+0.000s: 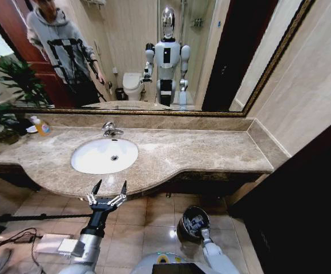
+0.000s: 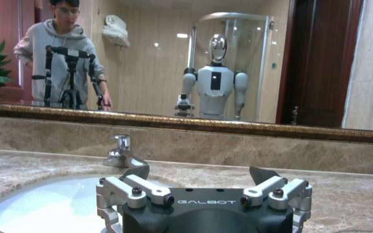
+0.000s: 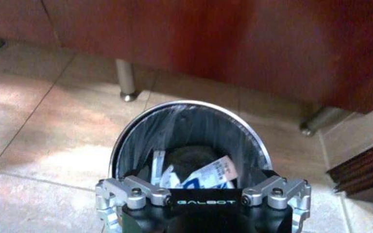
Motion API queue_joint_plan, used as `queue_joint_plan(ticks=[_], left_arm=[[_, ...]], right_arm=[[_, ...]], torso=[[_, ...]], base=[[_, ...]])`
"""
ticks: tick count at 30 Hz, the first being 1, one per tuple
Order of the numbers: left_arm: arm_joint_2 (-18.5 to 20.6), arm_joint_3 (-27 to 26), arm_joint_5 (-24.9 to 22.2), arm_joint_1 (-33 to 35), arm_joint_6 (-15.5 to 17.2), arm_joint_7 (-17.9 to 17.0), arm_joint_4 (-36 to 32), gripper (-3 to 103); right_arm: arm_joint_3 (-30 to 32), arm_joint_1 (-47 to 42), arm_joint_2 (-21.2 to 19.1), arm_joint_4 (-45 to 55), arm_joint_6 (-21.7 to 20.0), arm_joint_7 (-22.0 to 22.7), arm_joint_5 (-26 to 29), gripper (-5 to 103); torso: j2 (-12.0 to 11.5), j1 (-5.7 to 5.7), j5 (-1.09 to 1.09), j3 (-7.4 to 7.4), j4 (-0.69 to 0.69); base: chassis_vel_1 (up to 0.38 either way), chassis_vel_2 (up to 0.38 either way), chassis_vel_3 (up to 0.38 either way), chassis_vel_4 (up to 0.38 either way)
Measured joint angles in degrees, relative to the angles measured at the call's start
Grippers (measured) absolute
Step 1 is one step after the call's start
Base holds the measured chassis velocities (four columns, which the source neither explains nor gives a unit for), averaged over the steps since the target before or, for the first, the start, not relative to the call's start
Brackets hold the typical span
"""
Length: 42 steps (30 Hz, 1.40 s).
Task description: Pick up the trash from the sink and place it in the trash bin.
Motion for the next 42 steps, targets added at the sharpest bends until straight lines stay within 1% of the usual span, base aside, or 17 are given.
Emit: queue_joint_plan(ticks=[3, 4, 6, 7, 8, 11, 12, 15, 17, 20, 23, 26, 27, 32, 35, 40, 42], left_arm=[[0.0, 0.0, 0.0, 0.0, 0.0, 0.0, 0.0, 100], [0.0, 0.0, 0.0, 0.0, 0.0, 0.0, 0.0, 100], [0.0, 0.0, 0.0, 0.0, 0.0, 0.01, 0.0, 100], [0.0, 0.0, 0.0, 0.0, 0.0, 0.01, 0.0, 100], [0.0, 0.0, 0.0, 0.0, 0.0, 0.0, 0.0, 100], [0.0, 0.0, 0.0, 0.0, 0.0, 0.0, 0.0, 100], [0.0, 0.0, 0.0, 0.0, 0.0, 0.0, 0.0, 100], [0.0, 0.0, 0.0, 0.0, 0.0, 0.0, 0.0, 100], [0.0, 0.0, 0.0, 0.0, 0.0, 0.0, 0.0, 100], [0.0, 0.0, 0.0, 0.0, 0.0, 0.0, 0.0, 100], [-0.01, 0.0, 0.0, 0.0, 0.0, 0.0, 0.0, 100], [0.0, 0.0, 0.0, 0.0, 0.0, 0.0, 0.0, 100], [0.0, 0.0, 0.0, 0.0, 0.0, 0.0, 0.0, 100], [0.0, 0.0, 0.0, 0.0, 0.0, 0.0, 0.0, 100], [0.0, 0.0, 0.0, 0.0, 0.0, 0.0, 0.0, 100], [0.0, 0.0, 0.0, 0.0, 0.0, 0.0, 0.0, 100], [-0.01, 0.0, 0.0, 0.0, 0.0, 0.0, 0.0, 100]], right_arm=[[0.39, -4.63, -0.57, 9.31, -1.47, -1.43, 2.05, 100], [0.39, -4.63, -0.57, 9.31, -1.47, -1.43, 2.05, 100], [1.19, -8.69, -1.26, 18.11, -3.57, -3.76, 4.3, 100], [1.19, -8.69, -1.26, 18.11, -3.57, -3.76, 4.3, 100], [1.41, -11.43, -1.88, 24.2, -4.12, -5.05, 6.65, 100], [2.31, -14.92, -2.87, 31.89, -4.2, -5.59, 9.77, 100], [2.31, -14.92, -2.87, 31.89, -4.2, -5.59, 9.77, 100], [3.33, -19.35, -3.14, 42.9, -5.33, -5.52, 17.71, 100], [3.8, -20.55, -3.05, 45.88, -5.19, -5.48, 18.88, 100], [5.1, -24.74, -1.92, 56.73, -5.28, -4.53, 21.97, 100], [5.31, -26.99, -1.32, 62.2, -5.38, -3.76, 22.76, 100], [5.89, -30.09, -0.13, 72.18, -6.3, -2.64, 23.26, 100], [5.89, -30.09, -0.13, 72.18, -6.3, -2.64, 23.26, 100], [6.54, -32.89, 0.27, 81.46, -7.93, -1.92, 23.87, 100], [5.91, -34.98, 0.22, 88.92, -9.58, -1.63, 24.61, 100], [4.47, -35.38, -0.37, 93.96, -10.73, -2.38, 24.52, 100], [3.11, -34.5, -0.91, 96.51, -12.87, -1.61, 24.53, 100]], torso=[[0.0, 0.0, 0.03, 0.0, 0.01], [0.0, 0.0, 0.03, 0.0, 0.01], [0.0, 0.0, -0.04, 0.0, 0.0], [0.0, 0.0, -0.04, 0.0, 0.0], [0.0, 0.0, 0.02, 0.0, 0.0], [0.01, 0.0, -0.03, 0.0, 0.0], [0.01, 0.0, -0.03, 0.0, 0.0], [0.0, 0.0, 0.01, 0.0, 0.0], [0.0, 0.0, 0.0, 0.0, 0.0], [0.01, 0.0, -0.01, 0.0, 0.0], [0.01, 0.0, -0.01, 0.0, 0.0], [0.01, 0.0, -0.01, 0.0, 0.0], [0.01, 0.0, -0.01, 0.0, 0.0], [0.0, 0.0, -0.01, 0.0, 0.0], [0.01, 0.0, -0.01, 0.0, 0.0], [0.0, 0.0, -0.01, 0.0, 0.0], [0.0, 0.0, -0.01, 0.0, 0.0]], base=[[0.0, 0.0, 0.0, 0.0], [0.0, 0.0, 0.0, 0.0], [0.0, 0.0, 0.0, 0.0], [0.0, 0.0, 0.0, 0.0], [0.0, 0.0, 0.0, 0.0], [0.0, 0.0, 0.0, 0.0], [0.0, 0.0, 0.0, 0.0], [0.0, 0.0, 0.0, 0.0], [0.0, 0.0, 0.0, 0.0], [0.0, 0.0, 0.0, 0.0], [0.0, 0.0, 0.0, 0.0], [0.0, 0.0, 0.0, 0.0], [0.0, 0.0, 0.0, 0.0], [0.0, 0.0, 0.0, 0.0], [0.0, 0.0, 0.0, 0.0], [0.0, 0.0, 0.0, 0.0], [0.0, 0.0, 0.0, 0.0]])
